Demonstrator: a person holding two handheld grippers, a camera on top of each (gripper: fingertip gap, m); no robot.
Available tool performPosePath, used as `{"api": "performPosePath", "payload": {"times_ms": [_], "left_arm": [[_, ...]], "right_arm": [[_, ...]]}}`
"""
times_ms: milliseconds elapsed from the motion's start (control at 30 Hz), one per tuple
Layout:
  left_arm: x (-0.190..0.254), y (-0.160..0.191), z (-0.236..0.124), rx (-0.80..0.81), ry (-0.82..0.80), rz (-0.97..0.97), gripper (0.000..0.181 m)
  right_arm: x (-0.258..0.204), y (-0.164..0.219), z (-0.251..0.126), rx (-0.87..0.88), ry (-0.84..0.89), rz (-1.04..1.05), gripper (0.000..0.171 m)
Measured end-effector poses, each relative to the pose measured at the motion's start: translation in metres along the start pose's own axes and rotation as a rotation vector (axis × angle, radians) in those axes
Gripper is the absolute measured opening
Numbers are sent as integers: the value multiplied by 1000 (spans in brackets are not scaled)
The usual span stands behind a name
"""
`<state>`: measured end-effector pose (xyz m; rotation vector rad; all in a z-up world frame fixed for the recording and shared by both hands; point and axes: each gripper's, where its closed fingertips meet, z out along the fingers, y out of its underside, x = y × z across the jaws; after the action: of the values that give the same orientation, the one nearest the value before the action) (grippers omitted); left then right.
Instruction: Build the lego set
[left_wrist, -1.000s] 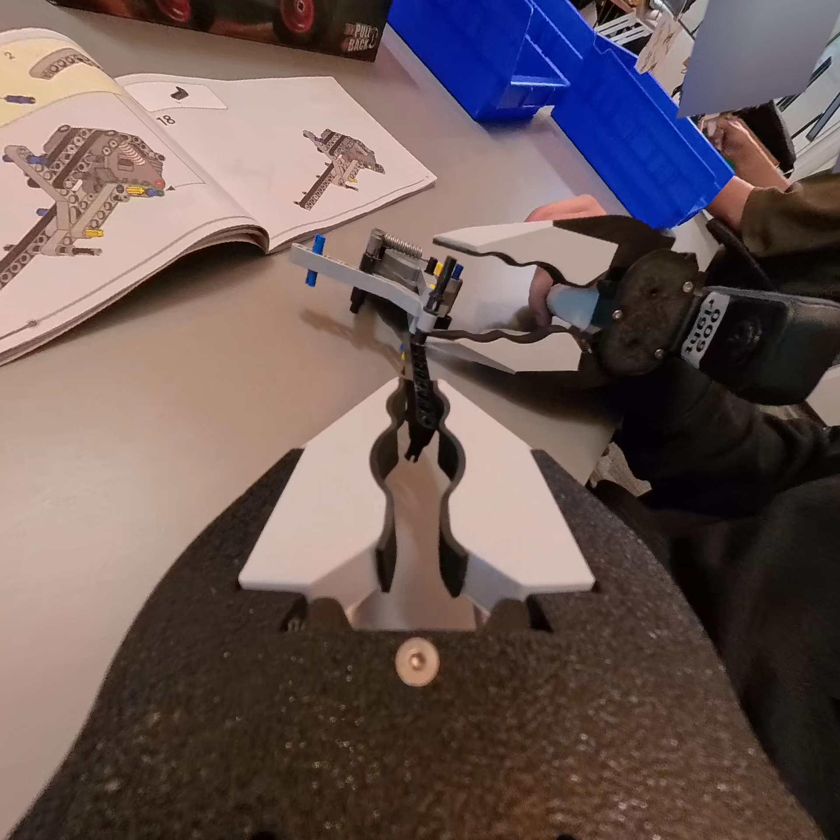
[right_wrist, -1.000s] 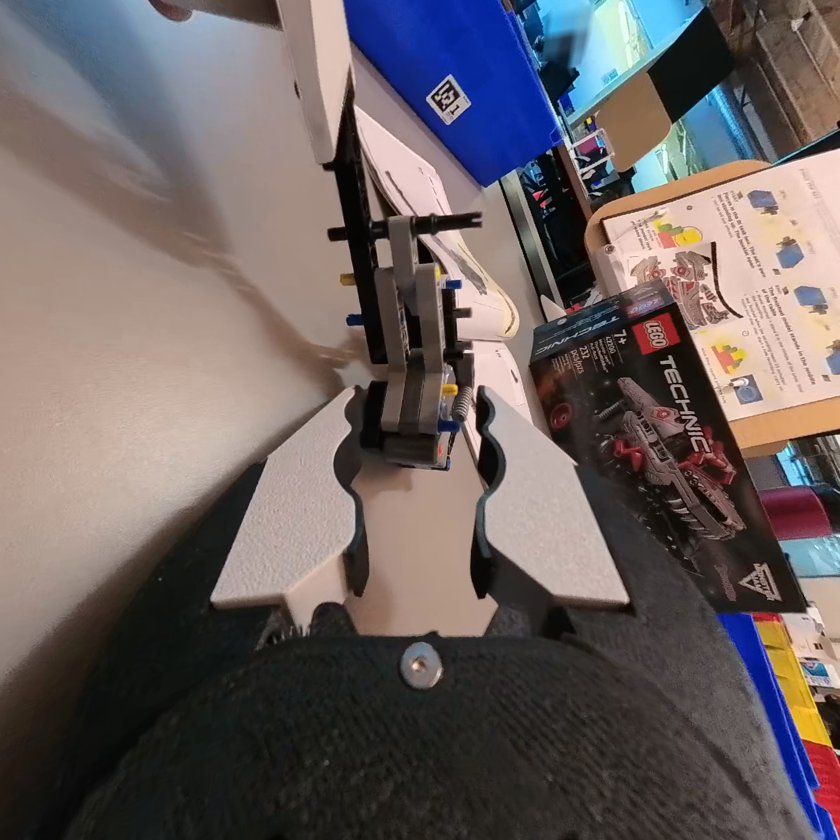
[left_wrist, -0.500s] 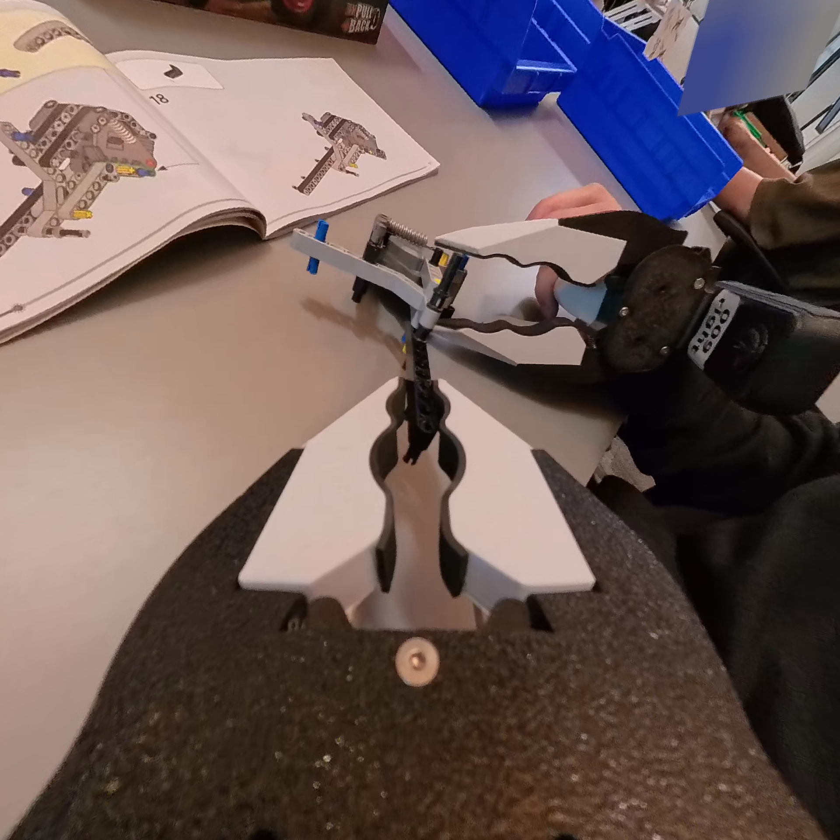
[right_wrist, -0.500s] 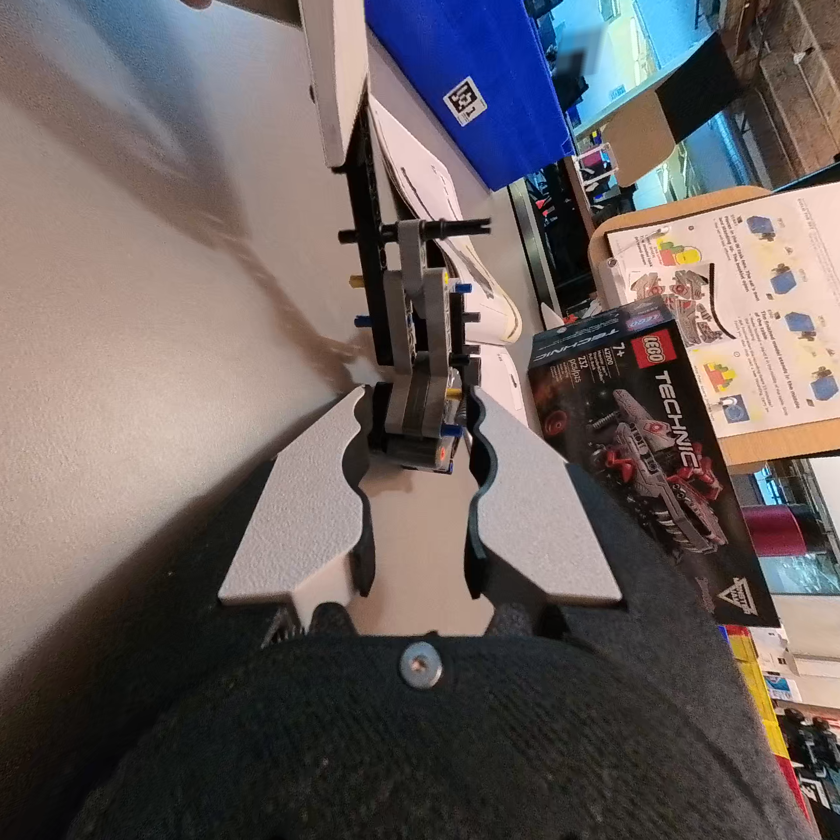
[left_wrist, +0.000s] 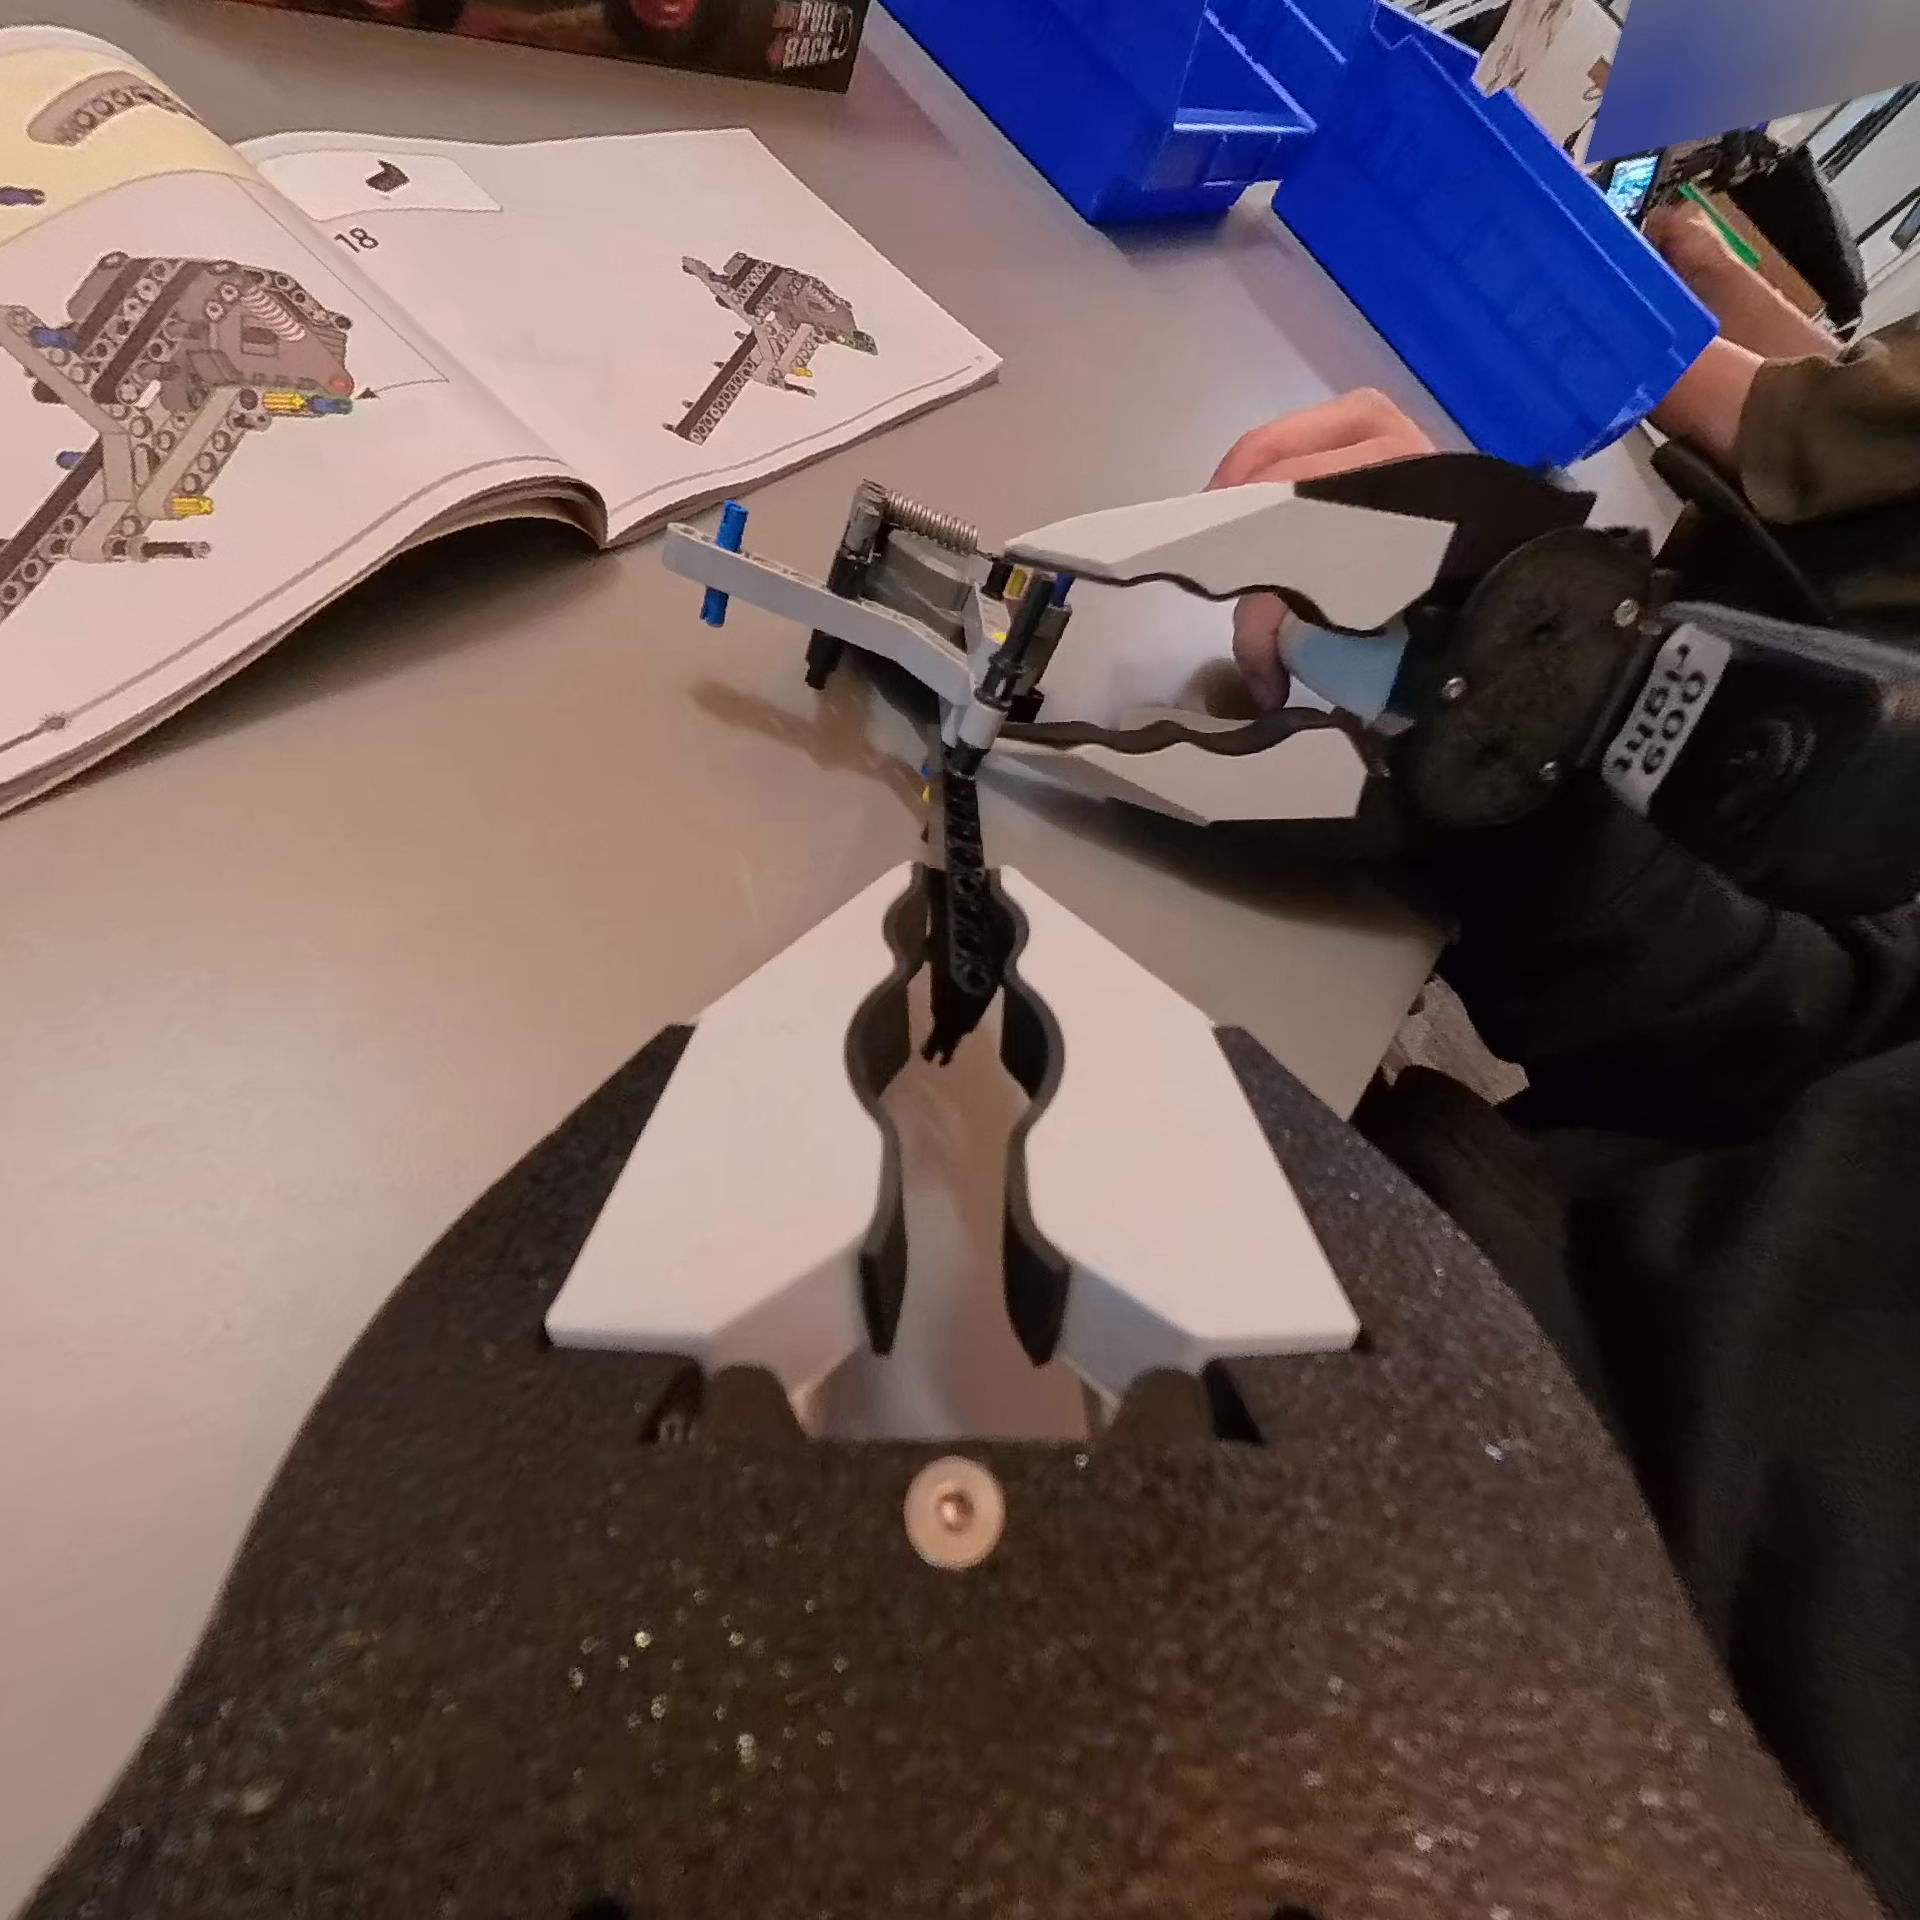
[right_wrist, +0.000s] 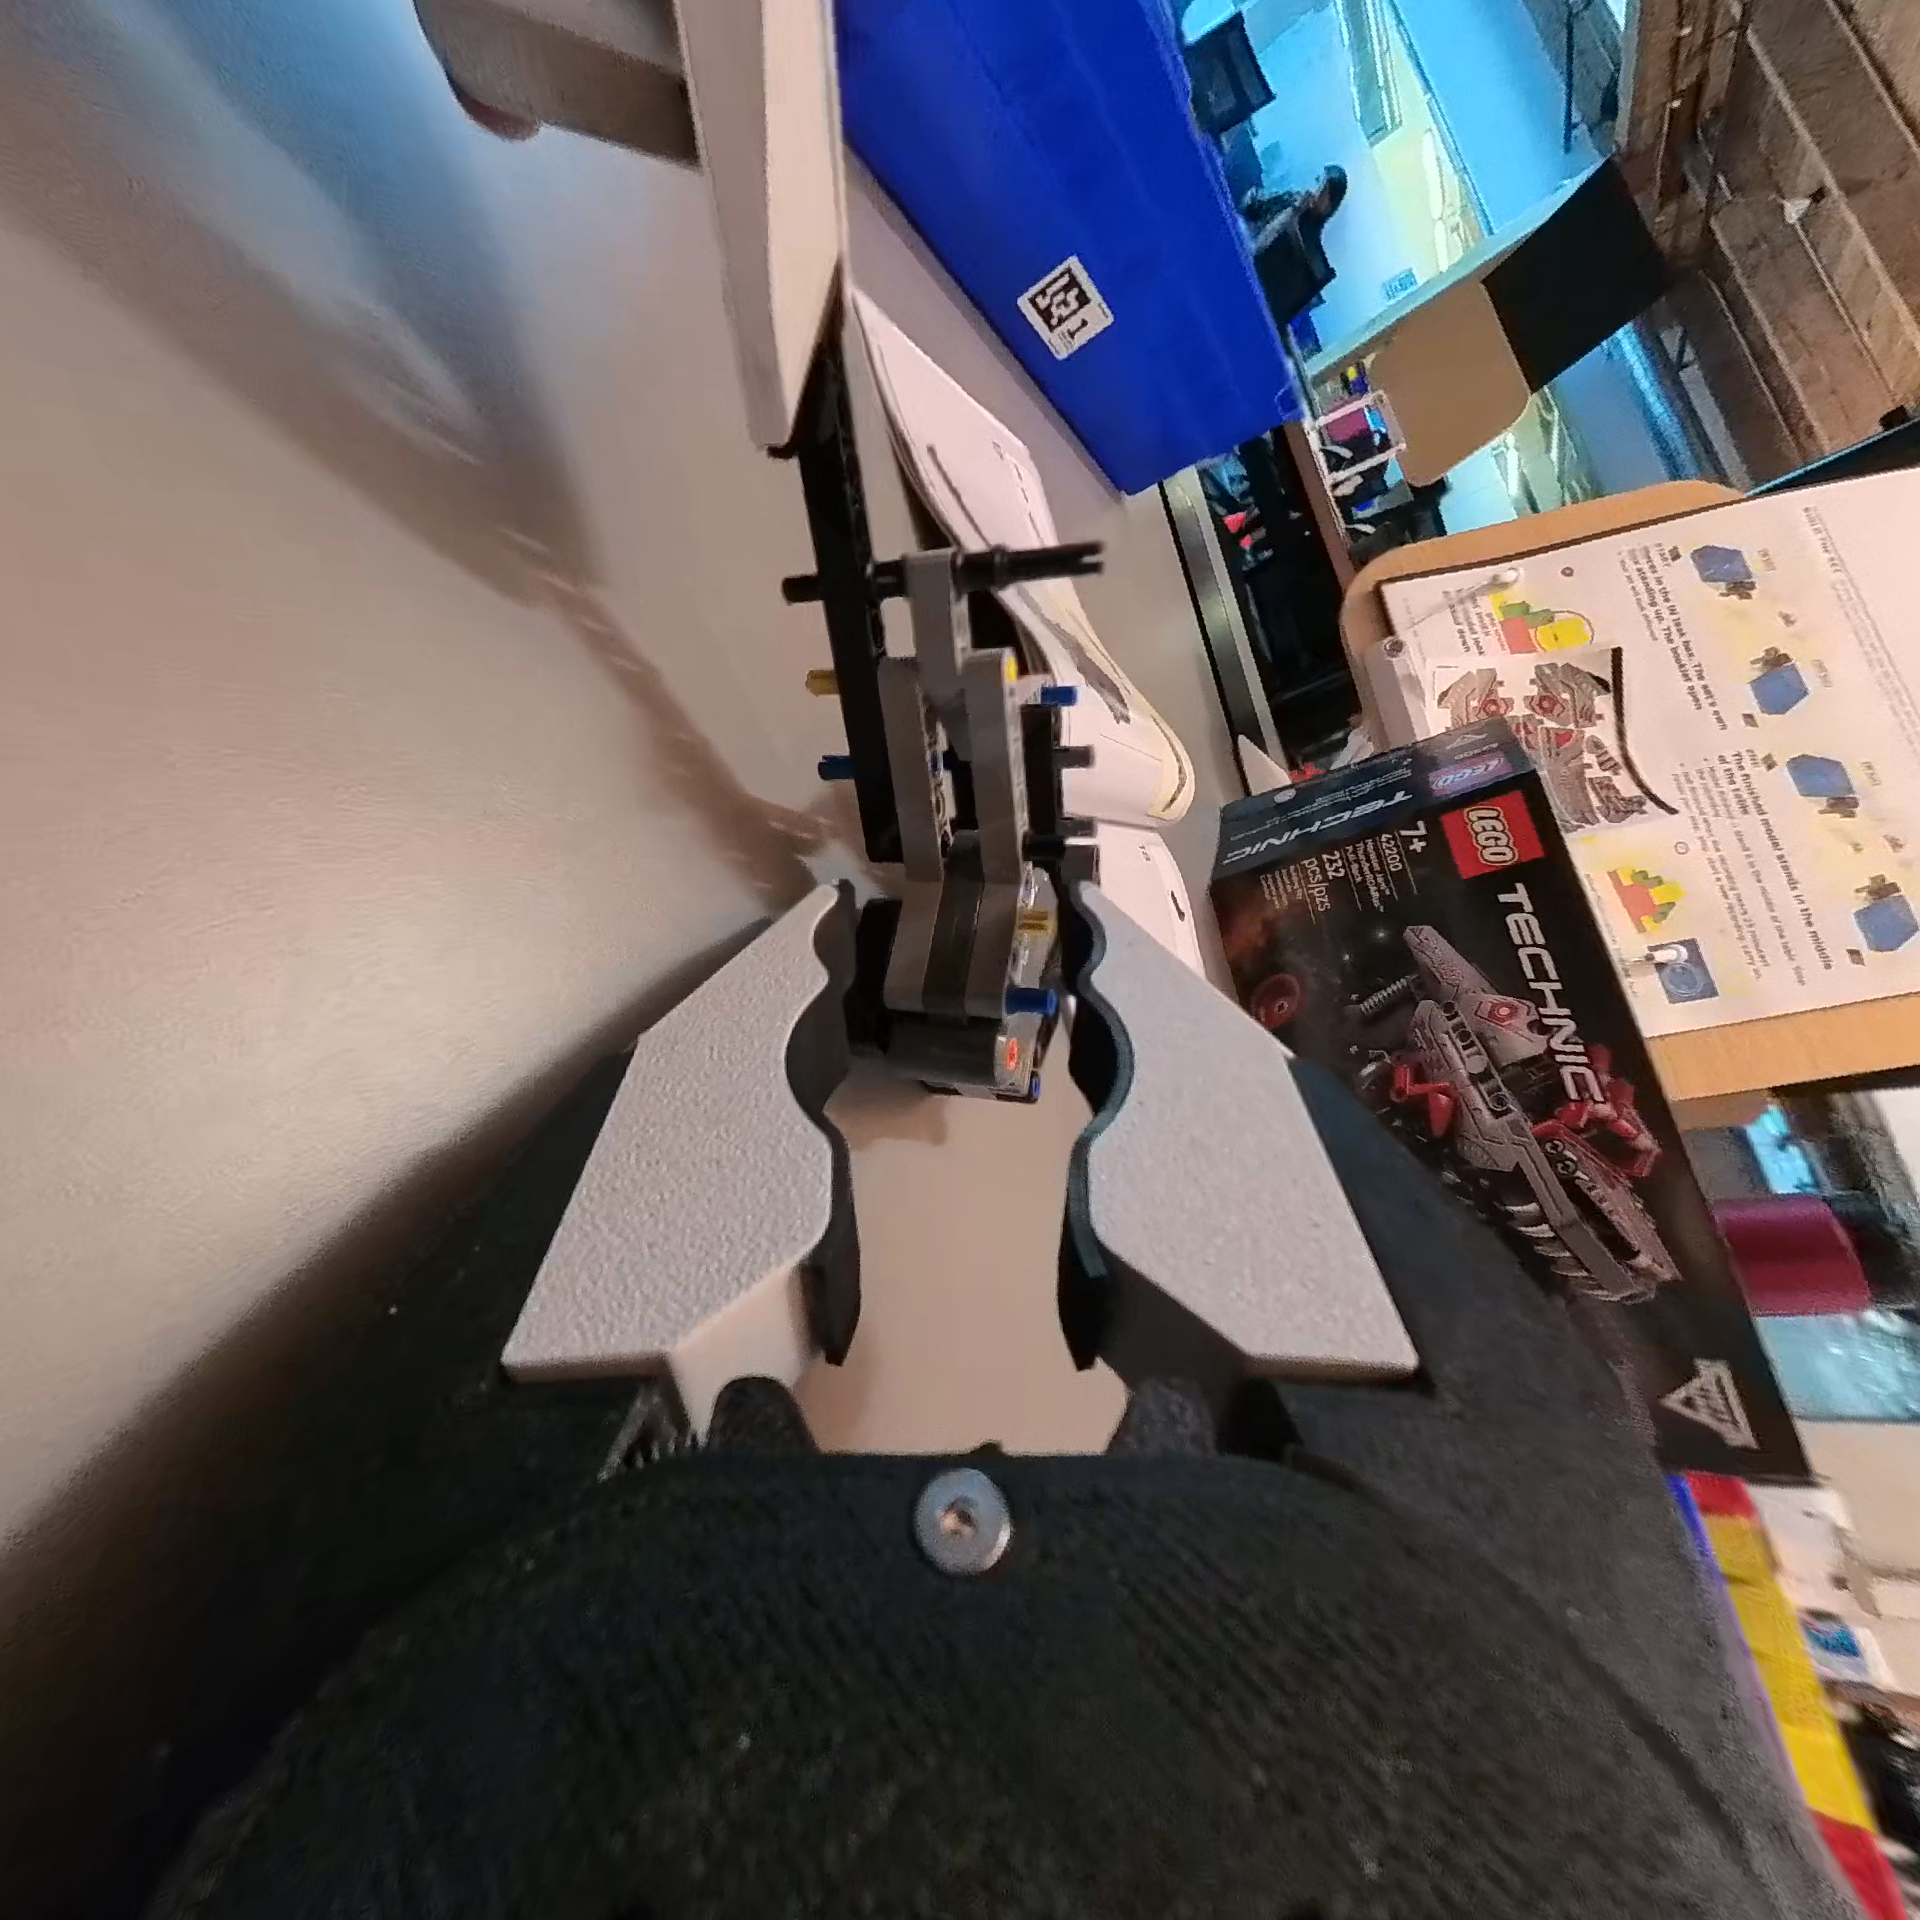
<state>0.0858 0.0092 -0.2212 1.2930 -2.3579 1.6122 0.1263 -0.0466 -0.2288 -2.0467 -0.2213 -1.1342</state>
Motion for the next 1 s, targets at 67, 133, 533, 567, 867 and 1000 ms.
{"api": "performPosePath", "payload": {"times_ms": [67,133,533,567,867,1000], "left_arm": [[-1,4,0,-13,-4,8,8],[-2,7,1,-25,-14,16,8],[-12,26,3,-140,-120,156,8],[-13,26,3,-143,-134,176,9],[-16,17,0,-131,-220,305,13],[-14,14,0,-121,-229,348,13]], "right_arm": [[2,-7,-5,56,-22,53,38],[8,-11,-11,101,-45,145,37],[31,26,-21,7,-96,537,42],[30,28,-21,-8,-107,539,43],[21,33,-20,-53,-159,547,45],[17,32,-18,-65,-171,529,45]]}}
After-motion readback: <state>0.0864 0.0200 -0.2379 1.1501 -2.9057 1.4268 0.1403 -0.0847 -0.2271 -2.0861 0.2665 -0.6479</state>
